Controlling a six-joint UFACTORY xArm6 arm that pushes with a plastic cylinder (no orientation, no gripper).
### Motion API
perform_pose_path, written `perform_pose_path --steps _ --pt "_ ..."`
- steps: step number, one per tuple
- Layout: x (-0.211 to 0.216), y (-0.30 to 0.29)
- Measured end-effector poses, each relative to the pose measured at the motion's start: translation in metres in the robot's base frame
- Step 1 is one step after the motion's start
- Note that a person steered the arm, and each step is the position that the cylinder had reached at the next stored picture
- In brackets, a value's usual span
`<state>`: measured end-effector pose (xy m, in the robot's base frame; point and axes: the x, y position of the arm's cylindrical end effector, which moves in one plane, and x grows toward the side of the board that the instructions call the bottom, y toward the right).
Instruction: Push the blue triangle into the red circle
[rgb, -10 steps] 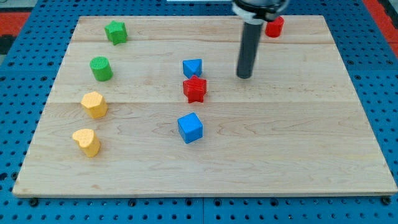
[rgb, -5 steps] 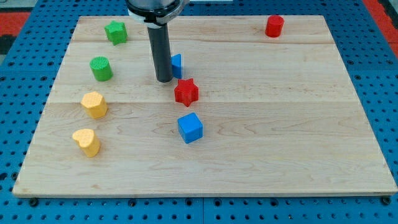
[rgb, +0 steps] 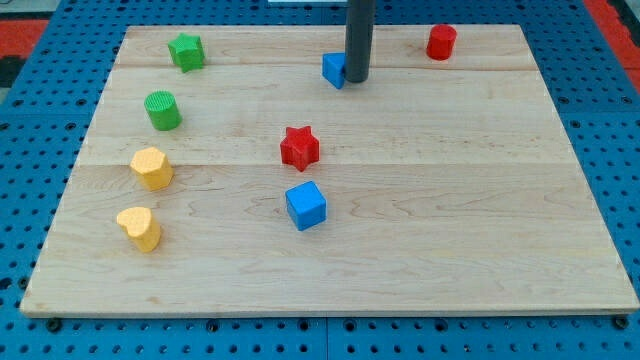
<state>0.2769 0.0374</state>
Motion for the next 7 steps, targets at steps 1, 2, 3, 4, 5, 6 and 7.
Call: perform_pose_path --steps 1,2,3,4,5,6,7 --pt "0.004 -0.006" --pt "0.056 -0.016" --pt "0.070 -0.077" --pt "0.041 -0.099" --pt "0.014 -0.074" --pt "-0.024 -0.072" --pt "-0.035 -0.024"
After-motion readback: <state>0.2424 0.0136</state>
